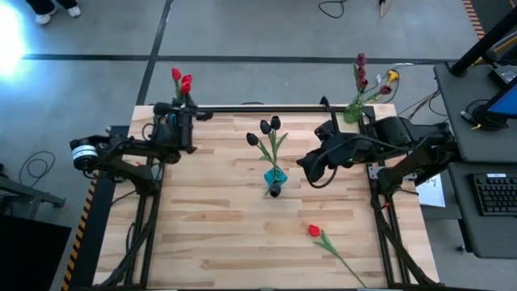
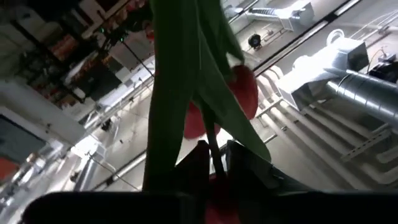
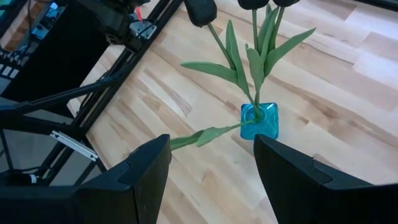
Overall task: Sort flowers into vase by color
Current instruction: Put the red flower into the left blue vase
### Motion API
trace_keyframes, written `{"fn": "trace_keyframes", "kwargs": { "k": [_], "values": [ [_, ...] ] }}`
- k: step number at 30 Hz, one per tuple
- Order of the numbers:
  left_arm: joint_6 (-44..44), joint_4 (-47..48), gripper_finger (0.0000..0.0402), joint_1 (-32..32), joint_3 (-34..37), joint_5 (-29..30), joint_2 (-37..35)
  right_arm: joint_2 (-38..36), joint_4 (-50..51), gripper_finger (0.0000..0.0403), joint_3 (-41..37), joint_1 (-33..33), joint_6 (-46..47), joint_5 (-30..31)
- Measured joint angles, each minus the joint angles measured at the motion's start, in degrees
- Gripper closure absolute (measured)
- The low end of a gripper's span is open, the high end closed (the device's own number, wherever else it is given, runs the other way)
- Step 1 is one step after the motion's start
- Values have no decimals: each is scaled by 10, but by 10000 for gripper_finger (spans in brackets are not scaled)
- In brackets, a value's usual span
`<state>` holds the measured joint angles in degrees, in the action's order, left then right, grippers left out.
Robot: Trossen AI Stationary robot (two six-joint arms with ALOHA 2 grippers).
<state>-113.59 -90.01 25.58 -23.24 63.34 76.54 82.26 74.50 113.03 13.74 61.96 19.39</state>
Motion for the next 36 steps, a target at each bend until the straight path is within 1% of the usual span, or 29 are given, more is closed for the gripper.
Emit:
{"fn": "trace_keyframes", "kwargs": {
  "k": [5,11,17,19,27,31,36],
  "values": [
    [12,0,321,1,13,22,-1,0,0,179,0,0,-5,0],
    [83,0,271,3,14,44,-1,0,0,179,0,0,-11,1],
    [88,0,228,3,17,80,-1,0,0,179,0,0,-10,0],
    [96,0,219,3,20,82,-2,0,1,179,0,0,-10,0],
    [177,0,216,3,36,83,-2,0,2,179,0,0,-10,0],
    [242,0,216,3,44,80,-2,0,2,179,0,0,-14,0],
    [338,0,216,-8,50,34,-3,0,2,179,0,0,-26,0]
  ]
}}
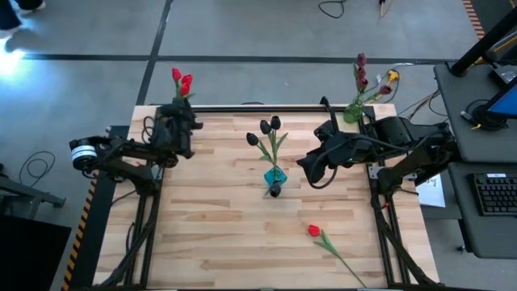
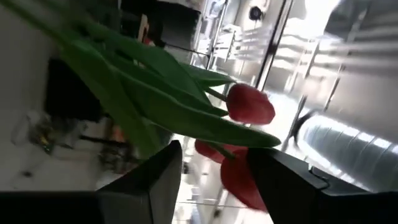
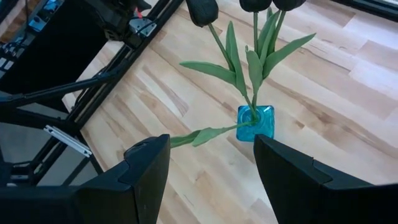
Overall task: Sort flowers into vase by color
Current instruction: Put the red flower into the left blue vase
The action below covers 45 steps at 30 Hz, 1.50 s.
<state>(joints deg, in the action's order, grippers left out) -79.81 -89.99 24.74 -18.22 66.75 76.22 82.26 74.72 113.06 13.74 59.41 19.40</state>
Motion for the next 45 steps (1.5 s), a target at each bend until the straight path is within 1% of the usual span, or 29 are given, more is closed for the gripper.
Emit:
{"fn": "trace_keyframes", "kwargs": {
  "k": [5,12,14,16,20,25,29,35,39,42,45],
  "values": [
    [112,0,216,-3,0,3,-5,0,0,179,0,2,0,0],
    [215,0,216,-2,0,16,-27,0,0,179,0,10,0,0],
    [259,0,216,-3,0,16,-36,0,0,179,0,13,0,0],
    [317,0,216,-4,0,8,-46,0,0,179,0,13,0,0],
    [456,0,216,-16,0,-31,-67,0,0,179,0,13,0,0],
    [637,0,216,-48,0,-30,-90,0,0,179,0,13,-3,0],
    [757,22,216,-77,0,-4,-103,0,0,179,0,13,-9,1],
    [897,40,216,-126,1,74,-115,0,0,179,0,13,-16,1],
    [987,40,216,-161,1,93,-125,0,0,179,0,13,-18,1],
    [1059,39,216,-210,1,99,-135,0,0,179,0,13,-20,2],
    [1132,39,216,-281,1,139,-145,5,-2,179,-4,15,-20,5]
  ]
}}
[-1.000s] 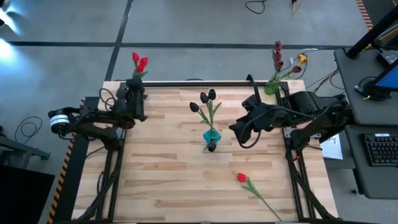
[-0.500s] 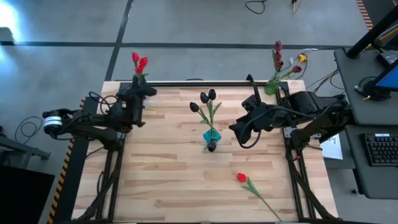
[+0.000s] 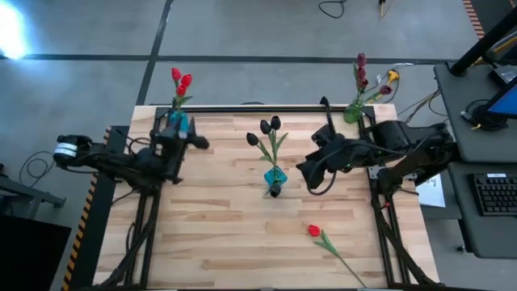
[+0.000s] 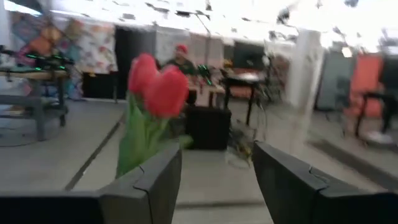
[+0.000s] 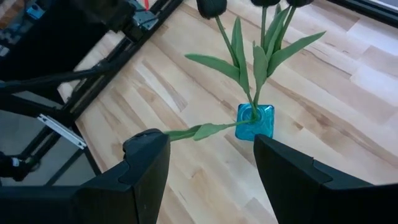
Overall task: Sort flowers into vase by color
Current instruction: Put the red flower into the left blue vase
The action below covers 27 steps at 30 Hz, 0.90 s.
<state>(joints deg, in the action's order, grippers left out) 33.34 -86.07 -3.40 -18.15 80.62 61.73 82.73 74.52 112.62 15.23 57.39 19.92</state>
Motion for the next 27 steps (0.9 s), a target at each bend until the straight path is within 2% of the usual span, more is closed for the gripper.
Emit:
{"fn": "trace_keyframes", "kwargs": {
  "k": [4,6,10,14,22,27],
  "values": [
    [44,0,216,-114,0,56,-9,20,10,179,-3,17,-31,-7],
    [47,0,216,-170,0,64,-10,31,40,179,-4,31,-35,-36],
    [41,1,216,-258,0,89,-8,57,149,179,-4,64,22,-97],
    [34,1,216,-327,0,94,-1,71,145,179,-39,99,48,-96],
    [27,1,216,-404,-15,94,-2,116,151,179,-126,182,134,-153],
    [12,1,216,-439,-46,95,-1,159,122,179,-175,249,200,-155]
  ]
}}
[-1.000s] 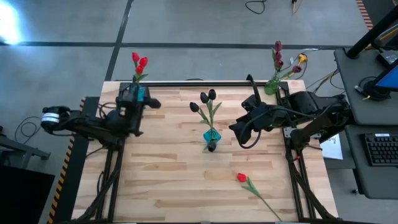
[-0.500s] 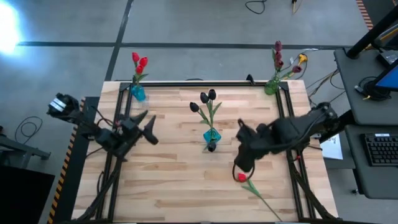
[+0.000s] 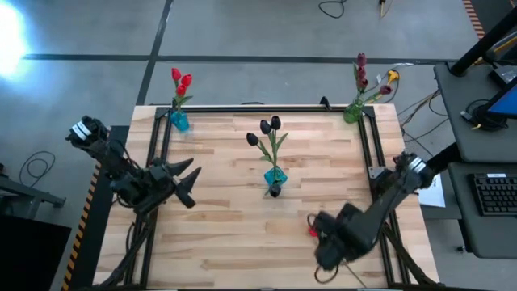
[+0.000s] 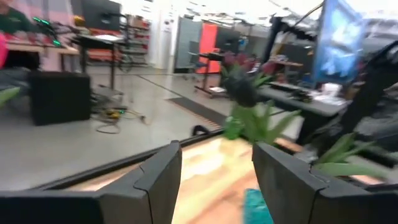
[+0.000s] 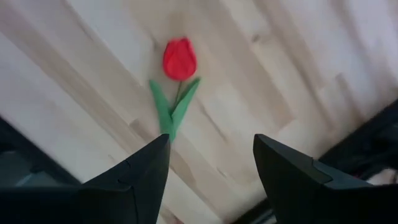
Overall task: Sort flowers into vase by color
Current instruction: Put the red flower into the left blue vase
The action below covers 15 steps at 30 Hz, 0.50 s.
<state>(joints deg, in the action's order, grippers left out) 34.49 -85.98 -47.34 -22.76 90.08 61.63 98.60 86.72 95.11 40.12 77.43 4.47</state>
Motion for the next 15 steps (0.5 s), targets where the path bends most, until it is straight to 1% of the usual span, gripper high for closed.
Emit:
{"fn": "trace_keyframes", "kwargs": {
  "k": [3,6,8,11,12,13,15],
  "values": [
    [-26,7,216,-28,-25,-1,0,31,-49,179,-38,26,30,0],
    [-88,33,216,-54,-45,-14,3,58,-112,179,-87,34,118,-9],
    [-140,57,216,-71,-52,-32,11,67,-185,179,-128,29,172,-18],
    [-233,93,216,-97,-62,-41,27,71,-322,185,-187,19,207,-18],
    [-261,102,216,-108,-66,-40,34,74,-353,189,-202,16,210,-15],
    [-280,109,216,-118,-71,-40,40,77,-370,192,-213,13,212,-9],
    [-299,115,216,-136,-82,-27,55,82,-362,201,-224,7,231,0]
  ]
}}
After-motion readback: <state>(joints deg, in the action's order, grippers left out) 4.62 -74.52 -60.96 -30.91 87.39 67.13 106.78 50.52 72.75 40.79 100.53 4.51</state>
